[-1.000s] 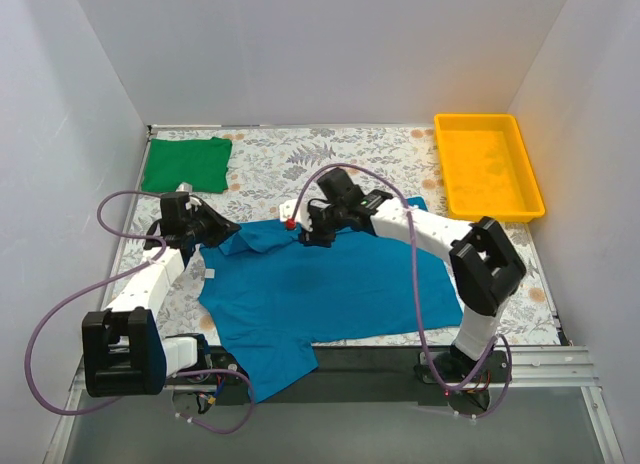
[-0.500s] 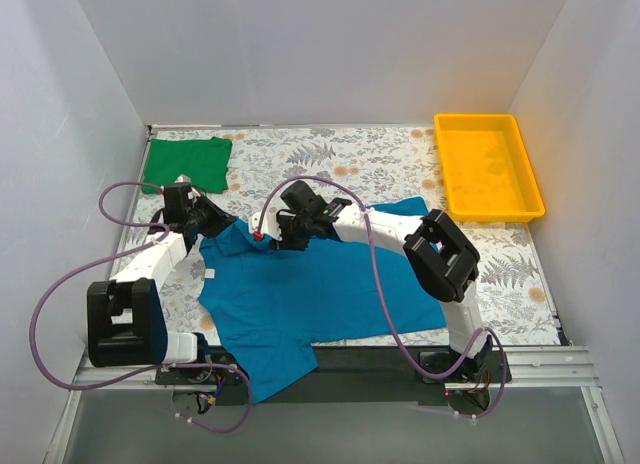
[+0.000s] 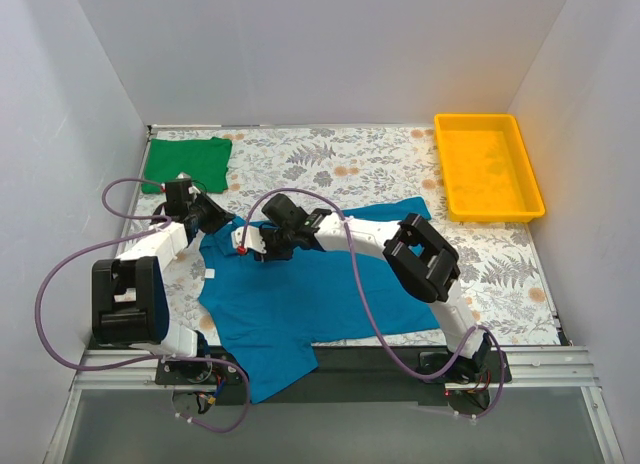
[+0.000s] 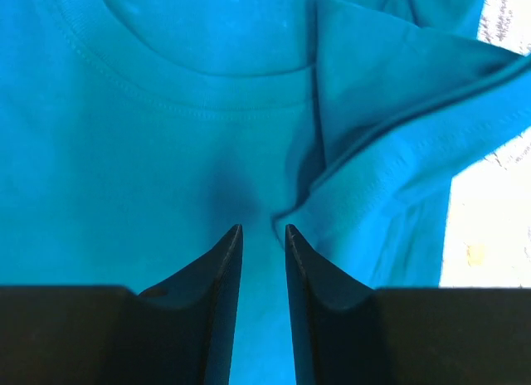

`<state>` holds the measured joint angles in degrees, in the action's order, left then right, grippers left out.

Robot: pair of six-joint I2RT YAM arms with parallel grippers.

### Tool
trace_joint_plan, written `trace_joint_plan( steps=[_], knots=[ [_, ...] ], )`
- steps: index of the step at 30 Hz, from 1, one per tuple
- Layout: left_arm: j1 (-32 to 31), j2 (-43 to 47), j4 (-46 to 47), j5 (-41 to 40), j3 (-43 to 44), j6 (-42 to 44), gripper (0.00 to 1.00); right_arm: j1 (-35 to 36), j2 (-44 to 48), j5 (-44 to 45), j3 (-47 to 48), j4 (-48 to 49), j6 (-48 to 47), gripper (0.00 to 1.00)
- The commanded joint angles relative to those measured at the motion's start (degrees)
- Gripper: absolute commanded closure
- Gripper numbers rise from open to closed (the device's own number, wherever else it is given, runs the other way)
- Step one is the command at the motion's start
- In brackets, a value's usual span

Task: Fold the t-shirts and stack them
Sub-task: Fold the tshirt

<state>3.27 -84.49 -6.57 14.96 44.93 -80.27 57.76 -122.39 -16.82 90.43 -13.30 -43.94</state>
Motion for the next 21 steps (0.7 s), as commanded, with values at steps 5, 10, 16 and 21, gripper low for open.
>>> trace_joint_plan(
  steps=[5, 10, 16, 21],
  knots=[
    [0.8, -1.3, 1.5, -0.3, 2.7, 1.6, 1.0, 0.0, -2.2, 0.3, 4.0, 1.2, 0.7, 0.67],
    [0.9, -1.5, 1.6, 0.2, 2.7, 1.7, 1.0, 0.0, -3.0, 1.0, 4.2, 1.2, 0.8, 0.66],
    [1.0, -1.6, 1.6, 0.4, 2.7, 1.9, 1.0, 0.0, -4.3, 1.2, 5.2, 1.3, 1.2, 0.67],
    [1.0, -1.6, 1.7, 0.6, 2.7, 2.0, 1.0, -0.2, -5.9, 1.7, 6.0, 1.2, 1.3, 0.66]
  ],
)
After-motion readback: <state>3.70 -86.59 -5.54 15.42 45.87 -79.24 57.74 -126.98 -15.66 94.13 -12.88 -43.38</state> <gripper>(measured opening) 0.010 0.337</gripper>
